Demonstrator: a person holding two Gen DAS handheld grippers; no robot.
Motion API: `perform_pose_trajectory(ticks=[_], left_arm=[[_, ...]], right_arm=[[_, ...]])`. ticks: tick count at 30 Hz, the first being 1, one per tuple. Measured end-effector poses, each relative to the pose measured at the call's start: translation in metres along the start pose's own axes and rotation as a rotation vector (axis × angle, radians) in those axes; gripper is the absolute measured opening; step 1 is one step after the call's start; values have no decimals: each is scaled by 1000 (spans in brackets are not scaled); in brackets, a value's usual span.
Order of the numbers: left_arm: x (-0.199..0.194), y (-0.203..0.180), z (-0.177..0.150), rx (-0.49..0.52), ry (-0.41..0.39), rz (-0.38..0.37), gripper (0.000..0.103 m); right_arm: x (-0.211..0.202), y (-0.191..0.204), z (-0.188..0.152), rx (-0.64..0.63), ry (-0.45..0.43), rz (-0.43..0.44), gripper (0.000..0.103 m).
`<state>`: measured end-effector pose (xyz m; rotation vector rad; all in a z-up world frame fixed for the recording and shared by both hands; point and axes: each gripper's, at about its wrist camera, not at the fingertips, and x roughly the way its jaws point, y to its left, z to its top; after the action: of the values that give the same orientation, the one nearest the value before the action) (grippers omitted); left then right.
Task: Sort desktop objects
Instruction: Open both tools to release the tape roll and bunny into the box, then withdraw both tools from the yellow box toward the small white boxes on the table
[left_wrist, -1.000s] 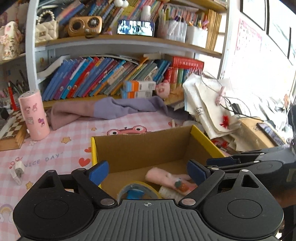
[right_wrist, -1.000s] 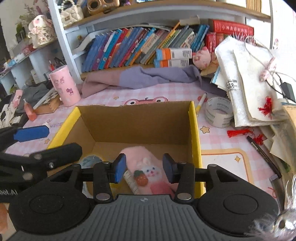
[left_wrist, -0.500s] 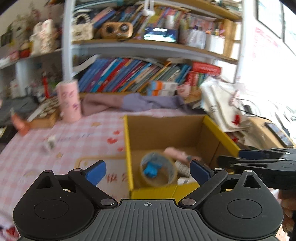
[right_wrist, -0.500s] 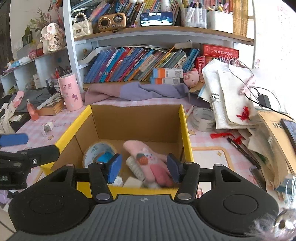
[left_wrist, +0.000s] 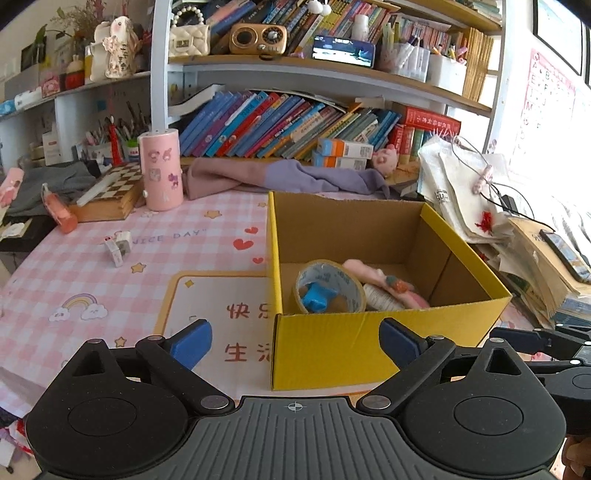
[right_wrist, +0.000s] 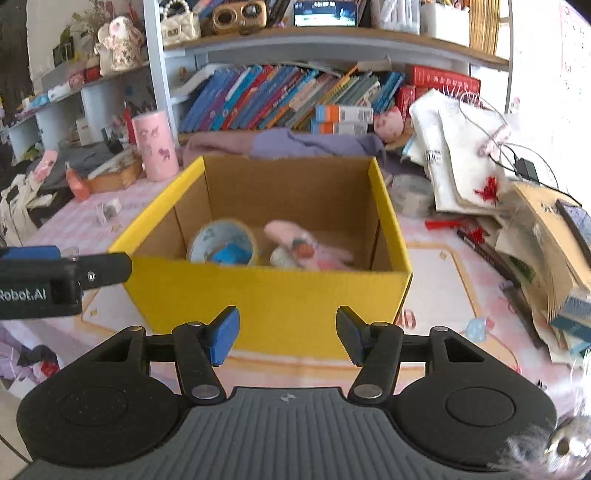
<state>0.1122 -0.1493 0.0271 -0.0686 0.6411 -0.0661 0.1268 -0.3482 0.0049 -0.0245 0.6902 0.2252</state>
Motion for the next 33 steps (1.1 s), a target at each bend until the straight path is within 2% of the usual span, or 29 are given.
perform_pose_trajectory(ticks=[6,15,26,33], left_arm=[[-9,9,-2,1,-23,-21,99],[-28,26,-7,102,-73,-71,99],[-45,87,-11,77,-62,-101,99],[-53,113,-18,125,-29,-117,99]], right_arm=[[-7,6,-6,28,4,-23,56],[-15,33,-9,64,4,-56,57],[-23,96,-15,69,17,-86,57],[-26,138,-19,45,23,-95,60]])
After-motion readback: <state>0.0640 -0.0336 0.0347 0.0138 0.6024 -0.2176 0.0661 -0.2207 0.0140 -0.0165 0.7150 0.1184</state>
